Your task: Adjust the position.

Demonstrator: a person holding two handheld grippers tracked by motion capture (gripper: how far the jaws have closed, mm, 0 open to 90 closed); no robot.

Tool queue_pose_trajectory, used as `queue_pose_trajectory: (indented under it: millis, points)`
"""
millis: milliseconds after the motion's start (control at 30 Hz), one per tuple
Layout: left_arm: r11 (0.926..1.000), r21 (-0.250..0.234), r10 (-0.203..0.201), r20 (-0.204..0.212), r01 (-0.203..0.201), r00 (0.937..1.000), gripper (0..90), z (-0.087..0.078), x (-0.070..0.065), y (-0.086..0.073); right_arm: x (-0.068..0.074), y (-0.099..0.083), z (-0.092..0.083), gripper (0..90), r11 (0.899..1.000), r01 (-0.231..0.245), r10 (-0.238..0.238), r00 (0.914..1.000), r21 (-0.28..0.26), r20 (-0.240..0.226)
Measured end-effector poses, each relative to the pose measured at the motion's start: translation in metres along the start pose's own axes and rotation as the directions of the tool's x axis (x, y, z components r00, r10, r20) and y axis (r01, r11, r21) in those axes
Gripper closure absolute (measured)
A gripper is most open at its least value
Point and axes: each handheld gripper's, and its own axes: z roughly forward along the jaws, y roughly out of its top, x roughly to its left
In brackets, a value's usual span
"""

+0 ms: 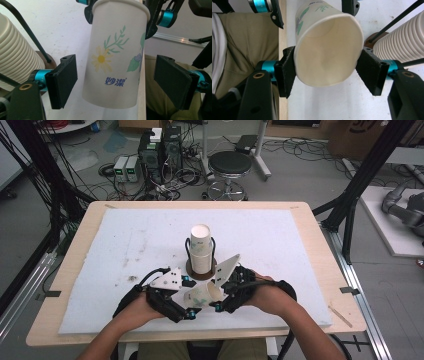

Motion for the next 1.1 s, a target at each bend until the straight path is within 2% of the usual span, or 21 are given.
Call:
queue_pose_trajectory:
  millis: [133,267,533,900,1100]
  points:
    - [0.9997,0.024,0.01,0.003,-0.01,0.9999,20.4,0.003,-0.001,0.0,0.0,0.005,0.001,35.9,1.0,0.02,-0.02,0.9998,0.02,-0.007]
    - [0.9993,0.037,0.012,0.005,-0.012,0.9999,20.9,0.006,-0.001,0.001,0.002,0.009,0.001,35.9,0.998,0.025,-0.025,0.9996,0.058,-0.012]
    - [0.998,0.061,0.015,0.012,-0.016,0.9998,25.5,0.01,0.0,0.003,0.003,0.013,0.004,35.8,0.995,0.039,-0.037,0.9991,0.091,-0.022]
    - [0.9961,0.086,0.02,0.045,-0.023,0.9988,35.7,0.015,0.0,0.003,0.004,0.014,0.007,35.6,0.992,0.049,-0.045,0.9984,0.116,-0.033]
    - [0.9941,0.105,0.022,0.056,-0.028,0.9982,36.5,0.018,0.0,0.002,0.004,0.016,0.009,35.7,0.991,0.057,-0.053,0.9978,0.118,-0.04]
